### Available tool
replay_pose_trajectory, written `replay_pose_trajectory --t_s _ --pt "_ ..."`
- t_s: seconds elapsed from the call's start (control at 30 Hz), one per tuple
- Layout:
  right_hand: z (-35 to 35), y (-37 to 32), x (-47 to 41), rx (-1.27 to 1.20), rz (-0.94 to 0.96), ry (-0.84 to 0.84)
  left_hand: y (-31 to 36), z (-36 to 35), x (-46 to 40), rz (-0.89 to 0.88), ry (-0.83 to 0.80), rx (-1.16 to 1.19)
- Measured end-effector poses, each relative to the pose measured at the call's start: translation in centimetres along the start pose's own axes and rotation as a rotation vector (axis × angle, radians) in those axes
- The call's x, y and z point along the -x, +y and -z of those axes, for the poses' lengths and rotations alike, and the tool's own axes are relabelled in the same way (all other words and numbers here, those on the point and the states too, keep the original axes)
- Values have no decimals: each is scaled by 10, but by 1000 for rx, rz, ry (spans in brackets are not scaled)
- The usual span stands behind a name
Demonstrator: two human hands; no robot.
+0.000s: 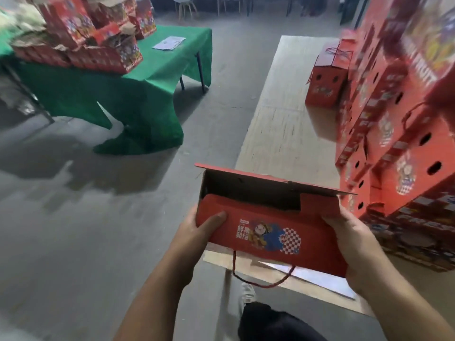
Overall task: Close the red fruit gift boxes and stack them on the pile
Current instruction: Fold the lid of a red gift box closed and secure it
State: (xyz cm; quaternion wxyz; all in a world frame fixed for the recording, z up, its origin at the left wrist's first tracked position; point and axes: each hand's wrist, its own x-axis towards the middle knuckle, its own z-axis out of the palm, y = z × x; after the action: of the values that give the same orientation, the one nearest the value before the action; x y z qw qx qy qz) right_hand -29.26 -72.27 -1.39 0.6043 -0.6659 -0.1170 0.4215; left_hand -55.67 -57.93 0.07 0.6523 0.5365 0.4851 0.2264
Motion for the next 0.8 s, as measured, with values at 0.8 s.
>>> replay_pose_trajectory --t_s 0.8 --pt "-241 -73 -200 -111 128 577 153 118 -410 6 -589 -133"
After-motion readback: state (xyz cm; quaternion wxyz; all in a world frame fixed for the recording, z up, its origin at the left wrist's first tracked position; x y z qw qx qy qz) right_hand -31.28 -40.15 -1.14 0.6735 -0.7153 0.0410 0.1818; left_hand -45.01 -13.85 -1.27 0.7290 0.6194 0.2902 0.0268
